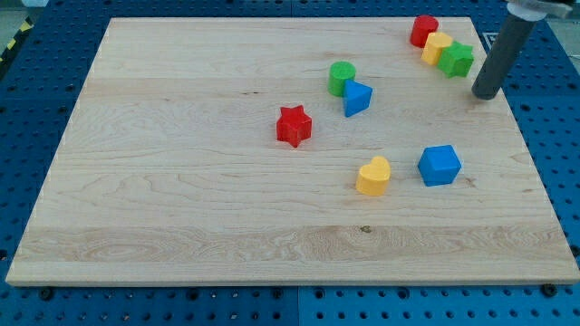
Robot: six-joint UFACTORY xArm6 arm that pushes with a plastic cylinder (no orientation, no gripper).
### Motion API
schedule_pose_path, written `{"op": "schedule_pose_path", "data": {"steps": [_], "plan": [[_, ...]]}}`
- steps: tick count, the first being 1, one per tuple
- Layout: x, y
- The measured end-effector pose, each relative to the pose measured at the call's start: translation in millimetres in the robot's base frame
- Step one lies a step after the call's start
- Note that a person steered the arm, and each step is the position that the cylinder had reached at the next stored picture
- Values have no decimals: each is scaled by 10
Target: Adjust the red circle hexagon and green star to the right in a line
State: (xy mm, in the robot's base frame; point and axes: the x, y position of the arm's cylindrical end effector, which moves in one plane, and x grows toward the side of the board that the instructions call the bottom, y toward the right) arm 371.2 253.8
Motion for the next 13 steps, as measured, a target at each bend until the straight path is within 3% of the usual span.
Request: {"op": "schedule_pose_path", "data": {"steps": [2, 3, 5, 6, 8, 10, 11, 13], "plan": [[-199, -1073], [-540, -1399], [-1455, -1405], [-1586, -1002], [-1593, -380], [-1569, -1034], [-1274, -1140], [-939, -793]]}}
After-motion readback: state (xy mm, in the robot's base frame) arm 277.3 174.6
